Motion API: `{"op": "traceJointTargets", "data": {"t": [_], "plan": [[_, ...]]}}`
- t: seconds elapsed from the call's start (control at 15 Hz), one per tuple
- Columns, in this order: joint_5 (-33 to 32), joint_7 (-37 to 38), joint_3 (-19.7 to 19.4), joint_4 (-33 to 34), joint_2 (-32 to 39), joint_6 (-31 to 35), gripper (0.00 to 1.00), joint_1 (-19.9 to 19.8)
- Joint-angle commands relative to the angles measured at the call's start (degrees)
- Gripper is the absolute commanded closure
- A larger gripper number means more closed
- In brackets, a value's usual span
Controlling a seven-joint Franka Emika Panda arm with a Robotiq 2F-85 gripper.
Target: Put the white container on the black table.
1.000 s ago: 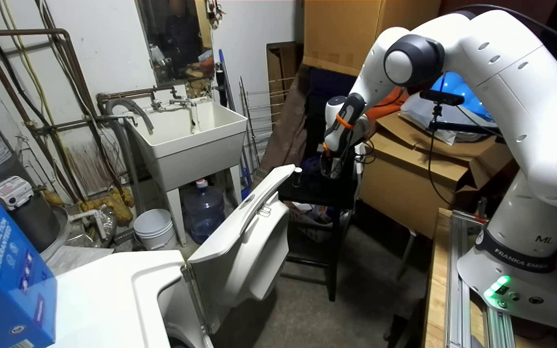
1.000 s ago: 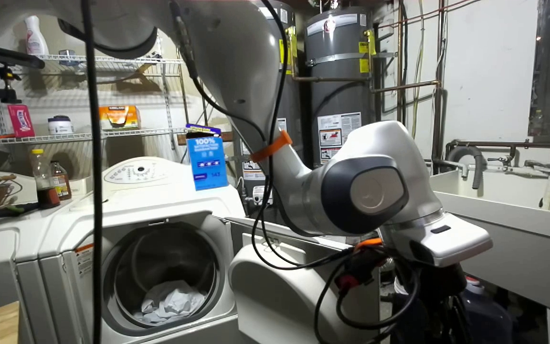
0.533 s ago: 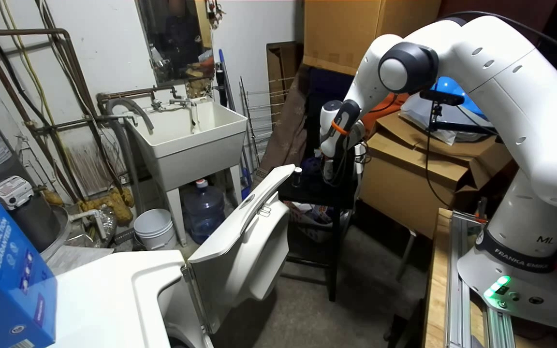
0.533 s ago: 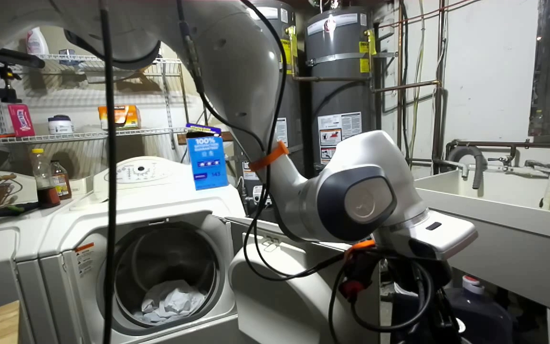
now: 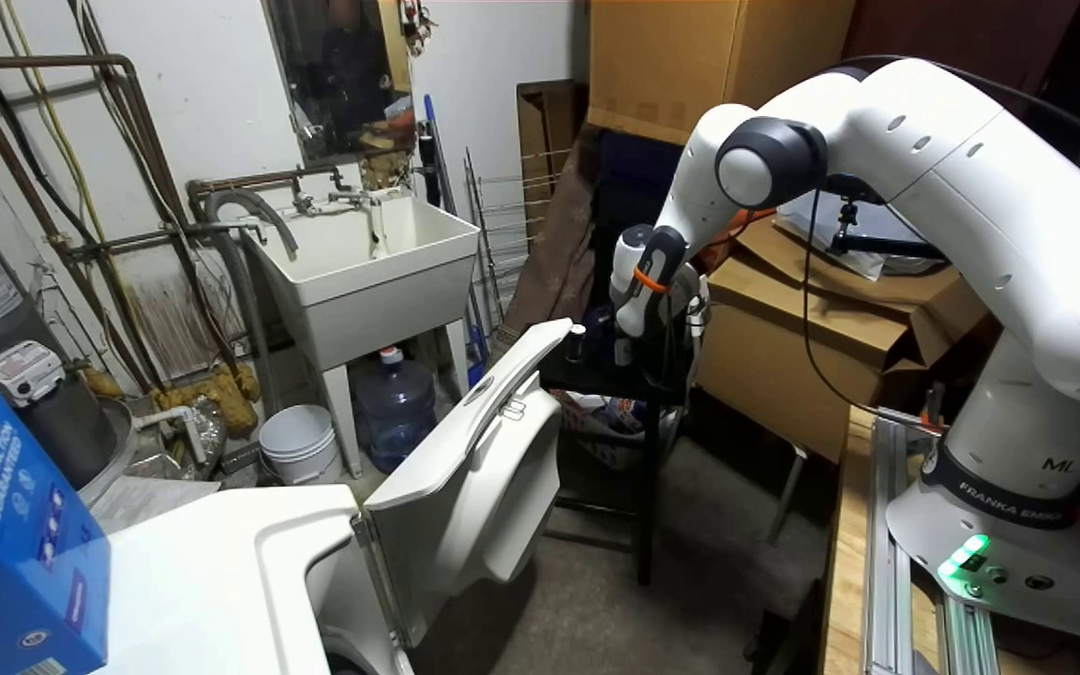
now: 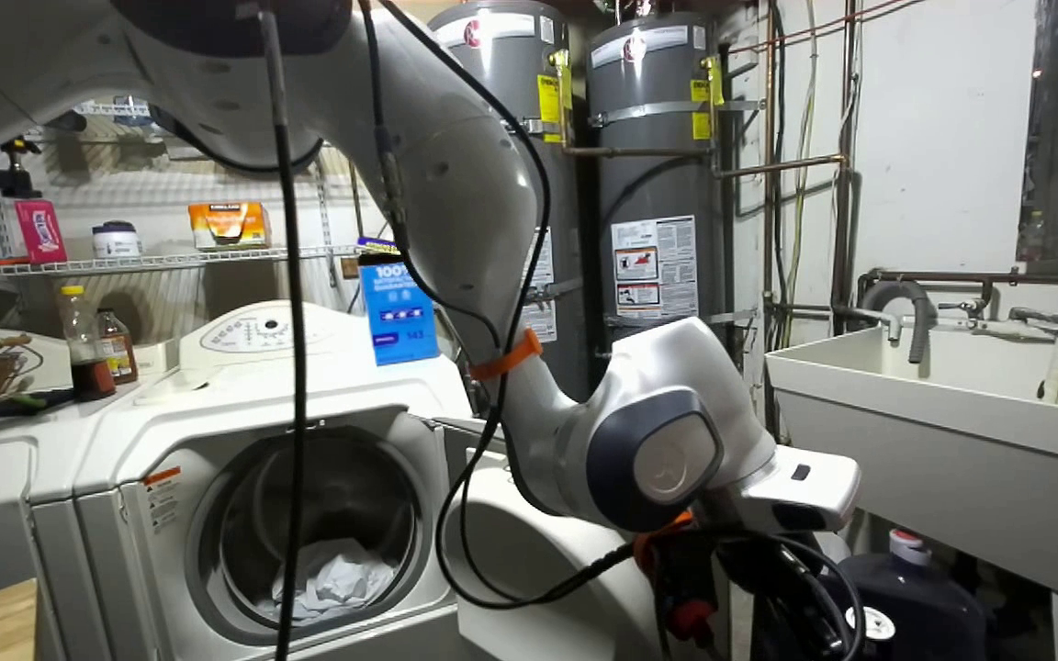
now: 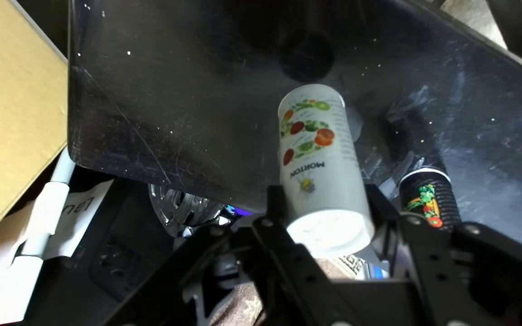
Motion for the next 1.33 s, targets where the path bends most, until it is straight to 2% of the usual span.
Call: {"op": "traceJointTargets", "data": {"t": [0.0, 0.47, 0.93, 1.0, 1.07, 1.13, 1.27], "plan": [[5.24, -5.96, -2.27, 3.45, 4.43, 1.93, 0.80, 2.16], [12.59, -7.43, -0.90, 10.01, 8.13, 0.37, 0.80, -0.22], [14.15, -7.67, -0.04, 13.96, 10.67, -2.25, 0.80, -1.06], [14.34, -7.51, 0.13, 14.40, 10.75, -2.91, 0.71, -1.13], [14.45, -7.45, 0.05, 14.73, 10.79, -3.06, 0.30, -1.12], [14.54, -7.37, -0.17, 14.87, 10.70, -3.40, 0.29, -1.05], [15.02, -5.99, -1.92, 14.63, 10.67, -3.92, 0.16, 0.18]]}}
